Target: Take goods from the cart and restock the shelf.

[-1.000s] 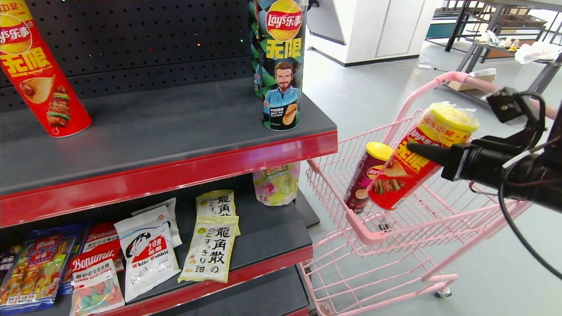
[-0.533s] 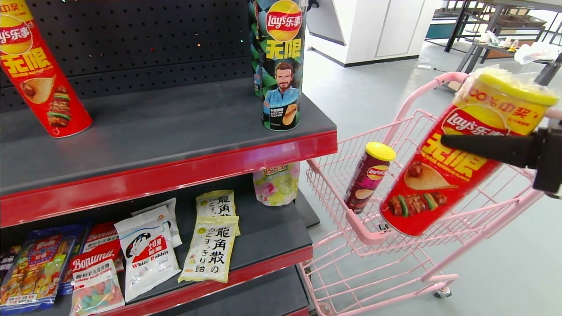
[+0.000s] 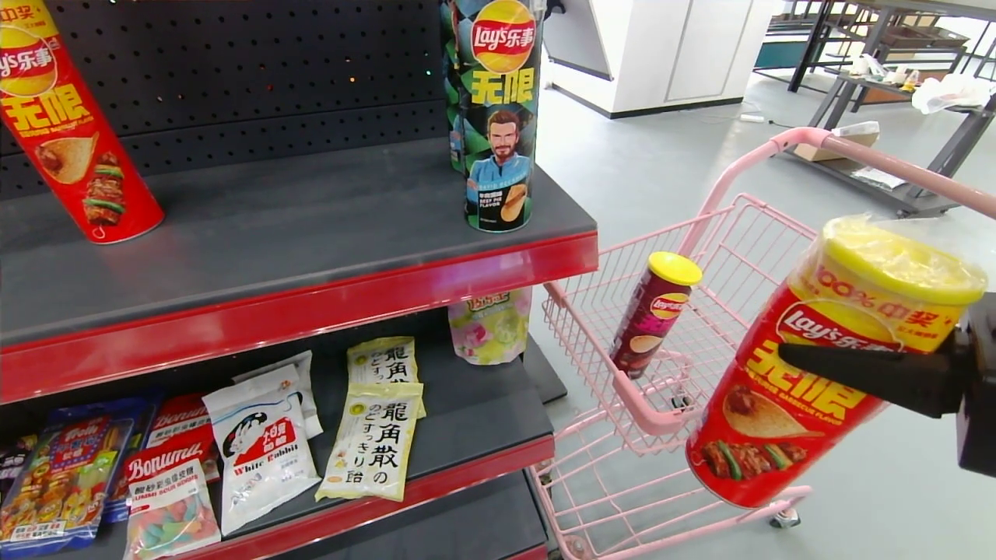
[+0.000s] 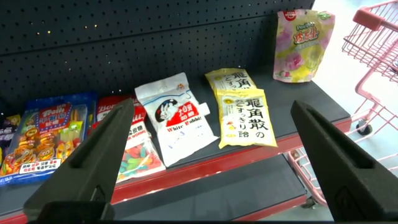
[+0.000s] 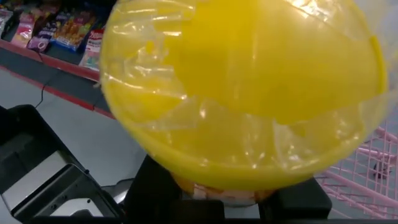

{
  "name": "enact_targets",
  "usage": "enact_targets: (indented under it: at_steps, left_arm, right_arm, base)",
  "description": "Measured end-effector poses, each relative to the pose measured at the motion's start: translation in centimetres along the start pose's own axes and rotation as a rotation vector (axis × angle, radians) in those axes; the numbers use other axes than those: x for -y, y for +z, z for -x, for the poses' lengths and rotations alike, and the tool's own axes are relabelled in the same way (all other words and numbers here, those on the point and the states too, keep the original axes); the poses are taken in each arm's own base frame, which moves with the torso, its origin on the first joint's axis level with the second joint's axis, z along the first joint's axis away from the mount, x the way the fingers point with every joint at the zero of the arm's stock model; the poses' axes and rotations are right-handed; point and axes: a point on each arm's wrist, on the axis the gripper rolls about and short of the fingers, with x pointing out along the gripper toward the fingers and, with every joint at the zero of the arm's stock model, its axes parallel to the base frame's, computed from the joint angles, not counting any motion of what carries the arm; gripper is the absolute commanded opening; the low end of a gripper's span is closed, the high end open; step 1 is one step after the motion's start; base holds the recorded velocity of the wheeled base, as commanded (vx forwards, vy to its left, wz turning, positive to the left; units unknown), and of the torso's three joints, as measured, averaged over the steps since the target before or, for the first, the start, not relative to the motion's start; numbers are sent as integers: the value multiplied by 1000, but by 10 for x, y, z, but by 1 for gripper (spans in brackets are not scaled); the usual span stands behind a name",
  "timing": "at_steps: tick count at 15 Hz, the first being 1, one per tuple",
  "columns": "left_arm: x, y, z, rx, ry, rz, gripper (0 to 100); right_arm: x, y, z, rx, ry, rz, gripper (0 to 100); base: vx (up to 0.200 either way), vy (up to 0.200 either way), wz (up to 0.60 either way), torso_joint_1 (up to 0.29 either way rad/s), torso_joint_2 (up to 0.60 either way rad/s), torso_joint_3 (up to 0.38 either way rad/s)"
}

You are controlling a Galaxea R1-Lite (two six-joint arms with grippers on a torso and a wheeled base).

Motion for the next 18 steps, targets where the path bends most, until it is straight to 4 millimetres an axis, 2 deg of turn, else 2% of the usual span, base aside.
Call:
enact_targets:
  at_steps: [4,10,18]
  left_arm:
    - [0,0,0,0,0,-1,100]
    - [0,0,0,0,0,-1,100]
    - [0,0,0,2,0,-1,100]
  right_arm:
    - [4,-2,4,5,-31,-12,0]
    - [4,-9,8,-4,-34,-17,0]
    - [2,-15,13,-2,-36,-14,0]
  base:
    - [0,0,0,0,0,0]
    - [-200,0,0,5,4,2]
    - [0,0,0,0,0,0]
